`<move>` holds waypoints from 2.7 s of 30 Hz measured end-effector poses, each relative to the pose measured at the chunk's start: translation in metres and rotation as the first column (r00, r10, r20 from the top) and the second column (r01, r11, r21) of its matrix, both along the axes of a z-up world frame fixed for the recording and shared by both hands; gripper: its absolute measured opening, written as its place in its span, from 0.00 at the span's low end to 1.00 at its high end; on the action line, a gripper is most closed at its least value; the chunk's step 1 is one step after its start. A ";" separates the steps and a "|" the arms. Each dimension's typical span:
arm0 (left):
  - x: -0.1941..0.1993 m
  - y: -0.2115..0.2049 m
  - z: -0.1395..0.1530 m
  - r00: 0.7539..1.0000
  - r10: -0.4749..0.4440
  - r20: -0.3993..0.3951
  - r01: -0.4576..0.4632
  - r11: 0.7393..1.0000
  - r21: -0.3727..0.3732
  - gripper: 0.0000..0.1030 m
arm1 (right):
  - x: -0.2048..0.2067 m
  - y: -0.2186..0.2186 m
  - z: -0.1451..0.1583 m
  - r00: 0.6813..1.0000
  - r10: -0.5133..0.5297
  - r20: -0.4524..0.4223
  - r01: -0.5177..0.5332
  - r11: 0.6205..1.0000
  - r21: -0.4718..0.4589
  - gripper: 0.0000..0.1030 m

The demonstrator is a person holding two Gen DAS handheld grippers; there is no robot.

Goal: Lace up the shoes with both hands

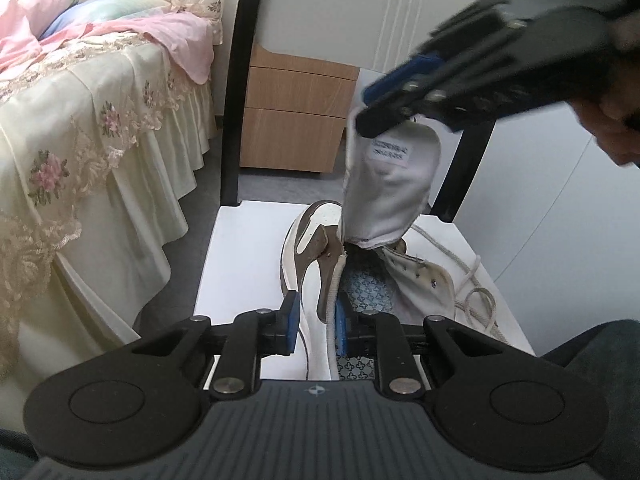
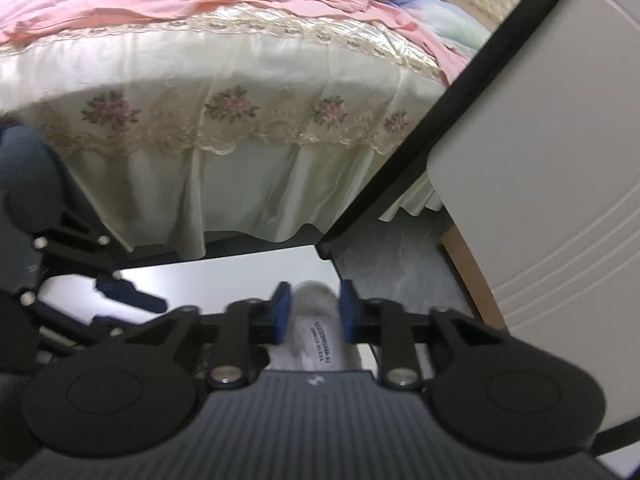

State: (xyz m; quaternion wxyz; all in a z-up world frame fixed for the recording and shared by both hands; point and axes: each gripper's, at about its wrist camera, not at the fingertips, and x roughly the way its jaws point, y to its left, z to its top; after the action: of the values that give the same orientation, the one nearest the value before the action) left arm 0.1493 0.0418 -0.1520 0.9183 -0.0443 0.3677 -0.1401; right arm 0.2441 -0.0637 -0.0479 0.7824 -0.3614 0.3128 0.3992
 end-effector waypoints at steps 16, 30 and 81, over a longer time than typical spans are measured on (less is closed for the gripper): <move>-0.007 0.008 0.004 1.000 0.004 -0.001 -0.004 1.000 -0.024 0.21 | -0.079 0.007 -0.033 0.993 0.114 -0.025 -0.116 0.989 -0.094 0.15; -0.019 -0.002 0.007 0.998 -0.041 0.037 0.041 0.999 0.006 0.21 | -0.102 -0.067 -0.036 0.897 -0.367 -0.248 0.439 0.804 0.400 0.27; 0.006 -0.103 -0.023 0.637 -0.769 -0.050 0.484 0.348 0.803 0.26 | -0.081 -0.144 -0.110 0.657 -0.352 -0.667 0.751 0.380 0.540 0.12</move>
State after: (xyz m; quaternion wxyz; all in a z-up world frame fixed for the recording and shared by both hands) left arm 0.1557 -0.0608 -0.1750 0.7641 0.5144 0.2137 -0.3253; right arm 0.1632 -0.2073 -0.1579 0.8490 0.2522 0.3791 0.2680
